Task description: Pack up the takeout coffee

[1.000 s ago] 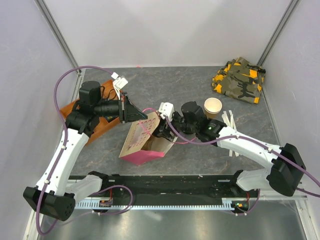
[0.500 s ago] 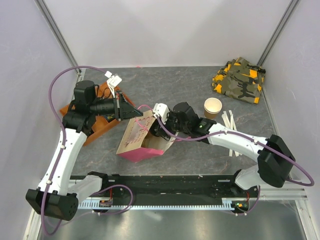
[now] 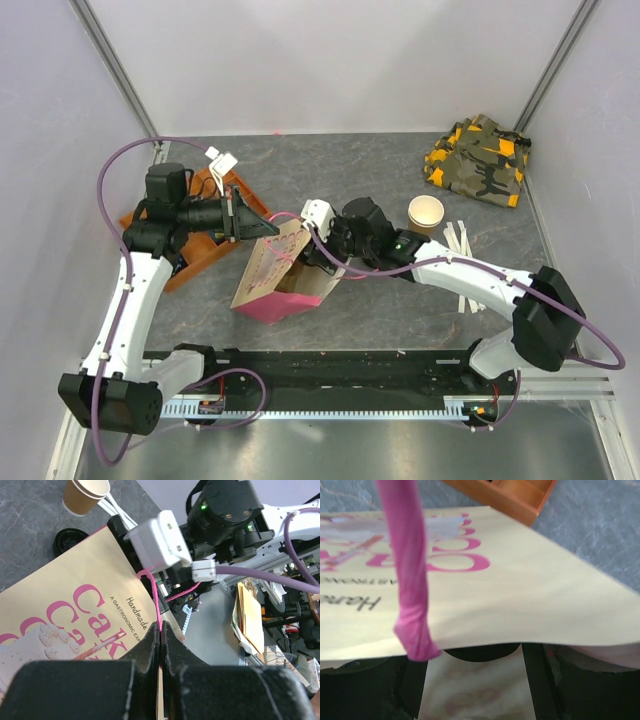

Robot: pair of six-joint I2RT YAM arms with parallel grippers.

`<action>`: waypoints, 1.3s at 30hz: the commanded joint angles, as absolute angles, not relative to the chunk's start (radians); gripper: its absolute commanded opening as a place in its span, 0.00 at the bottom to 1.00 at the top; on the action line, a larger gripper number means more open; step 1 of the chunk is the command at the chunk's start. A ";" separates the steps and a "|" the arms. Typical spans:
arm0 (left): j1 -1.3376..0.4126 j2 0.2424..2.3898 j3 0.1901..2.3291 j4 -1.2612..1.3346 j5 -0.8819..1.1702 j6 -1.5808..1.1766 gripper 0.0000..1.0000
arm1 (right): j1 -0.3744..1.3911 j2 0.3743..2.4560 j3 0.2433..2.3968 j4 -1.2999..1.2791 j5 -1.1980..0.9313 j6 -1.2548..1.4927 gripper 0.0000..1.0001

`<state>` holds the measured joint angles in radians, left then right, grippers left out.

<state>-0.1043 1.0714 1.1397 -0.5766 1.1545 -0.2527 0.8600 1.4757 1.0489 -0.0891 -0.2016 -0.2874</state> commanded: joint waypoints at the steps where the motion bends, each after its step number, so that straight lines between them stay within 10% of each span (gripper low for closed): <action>1: -0.043 1.092 1.167 -0.572 1.184 -0.277 0.02 | 0.861 1.502 1.143 -0.075 -0.202 -0.270 0.26; 39: 0.233 1.060 1.124 -0.660 1.304 -0.166 0.02 | 0.905 1.822 1.411 -0.305 -0.178 -0.314 0.24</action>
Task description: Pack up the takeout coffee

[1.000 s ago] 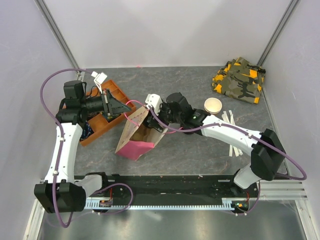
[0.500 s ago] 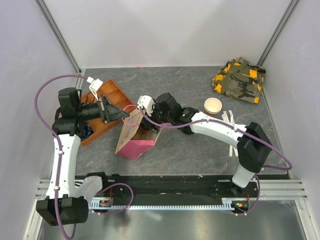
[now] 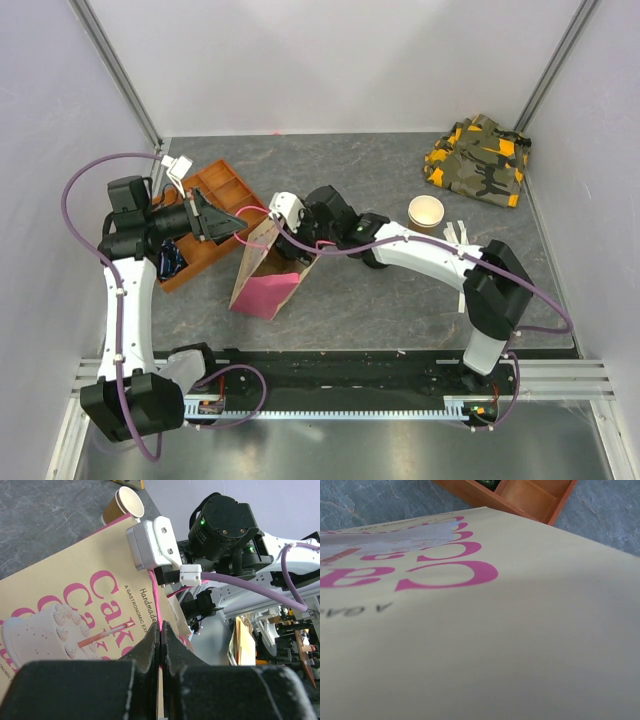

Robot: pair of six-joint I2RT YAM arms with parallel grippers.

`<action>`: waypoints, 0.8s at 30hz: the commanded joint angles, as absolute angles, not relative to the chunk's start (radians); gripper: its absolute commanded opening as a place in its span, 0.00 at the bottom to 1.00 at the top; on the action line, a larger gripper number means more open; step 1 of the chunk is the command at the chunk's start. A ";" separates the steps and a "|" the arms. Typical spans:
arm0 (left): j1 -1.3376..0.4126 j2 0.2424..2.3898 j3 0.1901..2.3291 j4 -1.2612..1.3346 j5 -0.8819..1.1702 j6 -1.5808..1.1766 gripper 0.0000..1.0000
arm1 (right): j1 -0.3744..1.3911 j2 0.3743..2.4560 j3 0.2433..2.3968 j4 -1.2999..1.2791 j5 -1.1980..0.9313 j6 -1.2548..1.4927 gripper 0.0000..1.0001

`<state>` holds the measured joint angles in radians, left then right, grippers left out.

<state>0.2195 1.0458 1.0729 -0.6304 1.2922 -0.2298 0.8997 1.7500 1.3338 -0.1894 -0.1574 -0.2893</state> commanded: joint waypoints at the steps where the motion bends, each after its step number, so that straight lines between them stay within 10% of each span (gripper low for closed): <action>1: 0.236 1.077 1.129 -0.661 1.302 -0.166 0.02 | 0.905 1.827 1.423 -0.337 -0.189 -0.327 0.24; 24: 0.321 1.038 1.137 -0.699 1.318 -0.166 0.02 | 0.917 1.945 1.701 -0.875 -0.348 -0.551 0.20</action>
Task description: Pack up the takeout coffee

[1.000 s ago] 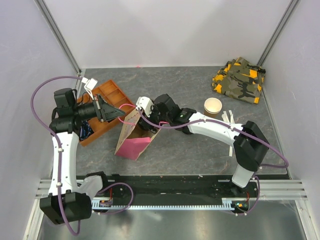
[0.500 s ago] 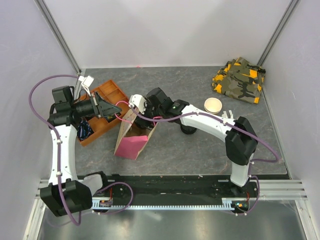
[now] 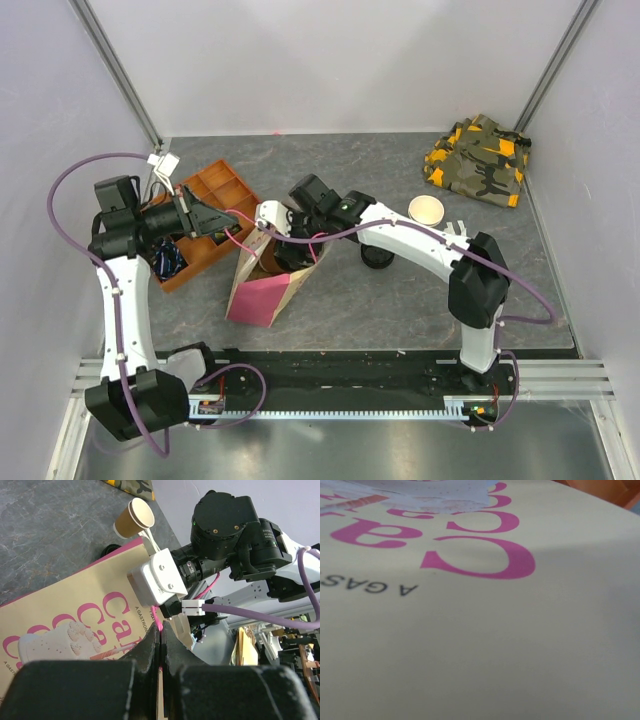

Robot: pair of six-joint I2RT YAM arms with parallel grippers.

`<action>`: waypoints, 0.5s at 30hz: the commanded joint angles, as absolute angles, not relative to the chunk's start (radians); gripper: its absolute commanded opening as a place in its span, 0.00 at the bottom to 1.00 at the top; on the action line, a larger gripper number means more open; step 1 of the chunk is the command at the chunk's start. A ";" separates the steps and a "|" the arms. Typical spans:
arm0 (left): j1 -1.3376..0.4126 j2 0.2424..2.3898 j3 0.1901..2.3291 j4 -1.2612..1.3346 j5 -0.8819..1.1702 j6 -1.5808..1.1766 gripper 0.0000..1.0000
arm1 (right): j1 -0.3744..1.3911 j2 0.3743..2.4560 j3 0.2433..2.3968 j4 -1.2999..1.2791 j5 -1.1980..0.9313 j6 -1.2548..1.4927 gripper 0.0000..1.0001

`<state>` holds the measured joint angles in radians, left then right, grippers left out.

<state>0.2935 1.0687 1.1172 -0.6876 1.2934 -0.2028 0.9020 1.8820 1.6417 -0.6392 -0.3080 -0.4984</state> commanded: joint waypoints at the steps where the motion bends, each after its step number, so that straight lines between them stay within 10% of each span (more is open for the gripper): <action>1: 0.336 1.043 1.141 -0.704 1.313 -0.166 0.02 | 0.919 1.953 1.719 -0.893 -0.348 -0.554 0.20; 15: 0.388 1.081 1.198 -0.813 1.178 -0.083 0.02 | 0.942 2.086 1.966 -1.057 -0.247 -0.571 0.20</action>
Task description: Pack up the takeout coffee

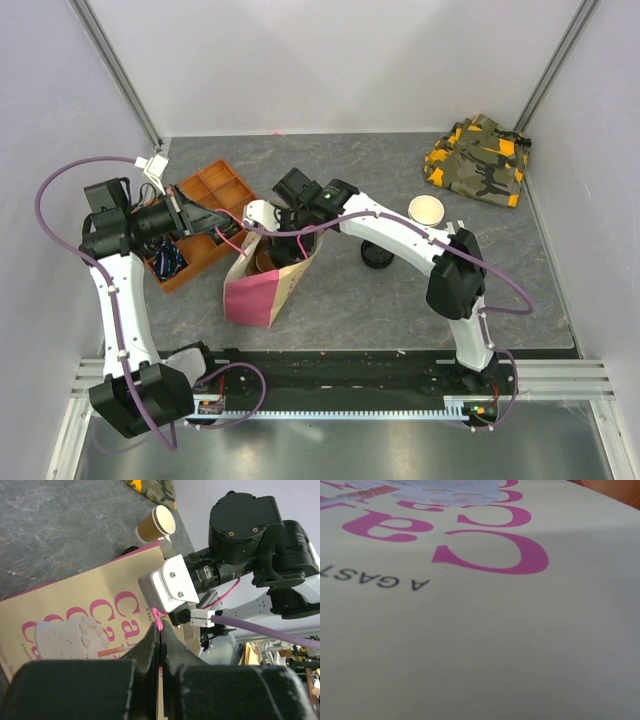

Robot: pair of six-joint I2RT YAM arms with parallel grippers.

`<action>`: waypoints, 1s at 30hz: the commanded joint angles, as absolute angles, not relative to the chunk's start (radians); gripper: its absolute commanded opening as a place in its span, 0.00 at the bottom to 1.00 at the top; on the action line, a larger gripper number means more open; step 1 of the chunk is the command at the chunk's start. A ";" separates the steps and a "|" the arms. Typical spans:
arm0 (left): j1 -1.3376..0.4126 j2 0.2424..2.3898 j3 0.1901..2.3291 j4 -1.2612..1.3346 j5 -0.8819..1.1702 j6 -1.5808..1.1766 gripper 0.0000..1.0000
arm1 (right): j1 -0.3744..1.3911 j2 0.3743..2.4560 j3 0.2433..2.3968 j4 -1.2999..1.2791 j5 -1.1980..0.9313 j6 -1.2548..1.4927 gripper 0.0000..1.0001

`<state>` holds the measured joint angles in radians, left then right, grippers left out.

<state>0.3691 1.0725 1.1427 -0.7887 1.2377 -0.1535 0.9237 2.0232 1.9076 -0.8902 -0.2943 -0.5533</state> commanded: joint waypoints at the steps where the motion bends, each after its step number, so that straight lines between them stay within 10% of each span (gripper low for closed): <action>1: 0.391 1.084 1.201 -0.818 1.167 -0.080 0.02 | 0.943 2.092 1.977 -1.058 -0.244 -0.566 0.20; 30: 0.364 1.155 1.158 -1.089 0.635 0.224 0.02 | 0.997 2.146 2.046 -0.930 -0.196 -0.442 0.19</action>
<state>0.3836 1.1313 1.1866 -1.0771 0.7780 0.1741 0.9867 2.1277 2.0602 -0.9028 -0.2035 -0.4557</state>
